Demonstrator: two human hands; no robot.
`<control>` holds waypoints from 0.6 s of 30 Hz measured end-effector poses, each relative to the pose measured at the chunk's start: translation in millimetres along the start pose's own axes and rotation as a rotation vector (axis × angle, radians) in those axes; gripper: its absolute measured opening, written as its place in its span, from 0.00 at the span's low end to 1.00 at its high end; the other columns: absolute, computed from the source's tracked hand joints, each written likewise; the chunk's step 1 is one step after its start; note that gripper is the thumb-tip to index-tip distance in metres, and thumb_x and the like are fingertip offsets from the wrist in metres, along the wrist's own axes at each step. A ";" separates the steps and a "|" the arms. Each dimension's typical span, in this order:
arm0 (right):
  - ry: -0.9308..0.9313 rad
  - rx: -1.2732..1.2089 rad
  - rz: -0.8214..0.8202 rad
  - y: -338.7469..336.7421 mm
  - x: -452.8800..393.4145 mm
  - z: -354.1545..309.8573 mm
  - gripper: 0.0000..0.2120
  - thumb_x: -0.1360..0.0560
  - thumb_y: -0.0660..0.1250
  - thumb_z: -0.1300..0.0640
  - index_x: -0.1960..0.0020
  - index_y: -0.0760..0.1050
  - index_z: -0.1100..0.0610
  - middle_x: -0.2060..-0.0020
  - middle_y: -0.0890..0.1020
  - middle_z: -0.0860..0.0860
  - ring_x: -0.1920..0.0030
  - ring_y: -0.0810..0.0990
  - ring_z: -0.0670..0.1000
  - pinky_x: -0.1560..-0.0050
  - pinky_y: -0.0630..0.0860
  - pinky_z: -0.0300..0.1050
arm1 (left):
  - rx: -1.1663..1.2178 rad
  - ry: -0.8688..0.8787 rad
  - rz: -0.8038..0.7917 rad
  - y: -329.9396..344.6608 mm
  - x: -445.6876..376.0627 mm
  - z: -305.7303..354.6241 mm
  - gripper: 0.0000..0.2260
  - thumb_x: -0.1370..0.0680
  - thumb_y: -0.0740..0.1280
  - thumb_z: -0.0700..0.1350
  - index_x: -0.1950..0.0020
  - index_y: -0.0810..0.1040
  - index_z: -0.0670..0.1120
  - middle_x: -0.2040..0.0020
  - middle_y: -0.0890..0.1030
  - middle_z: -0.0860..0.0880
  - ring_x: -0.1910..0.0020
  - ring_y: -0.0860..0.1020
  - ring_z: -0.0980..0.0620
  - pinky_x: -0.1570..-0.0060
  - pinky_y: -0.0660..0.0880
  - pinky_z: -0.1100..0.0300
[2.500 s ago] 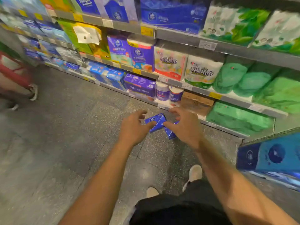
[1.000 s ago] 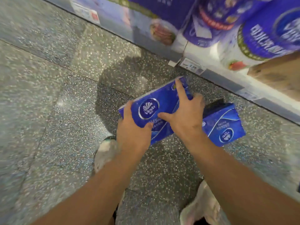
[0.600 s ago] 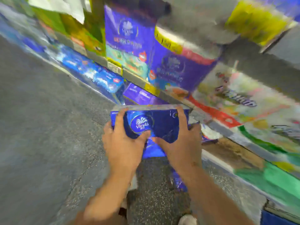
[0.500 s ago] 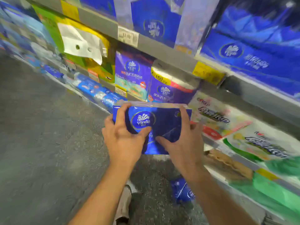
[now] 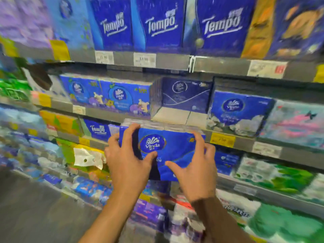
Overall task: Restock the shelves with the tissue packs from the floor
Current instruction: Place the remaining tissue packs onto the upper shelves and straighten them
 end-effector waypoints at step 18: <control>0.053 0.300 0.374 -16.0 -149.8 -5.5 0.38 0.40 0.81 0.44 0.35 0.69 0.48 0.41 0.72 0.51 0.54 0.79 0.59 0.61 0.75 0.50 | 0.278 0.269 -0.081 97.2 -160.1 32.9 0.35 0.42 0.83 0.50 0.42 0.68 0.59 0.36 0.68 0.47 0.38 0.71 0.44 0.43 0.74 0.48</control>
Point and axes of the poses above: each hand's wrist, its own x-axis away from the middle knuckle, its own y-axis out of the palm, z = x × y, the point moved 4 cm from there along -x, towards the middle knuckle
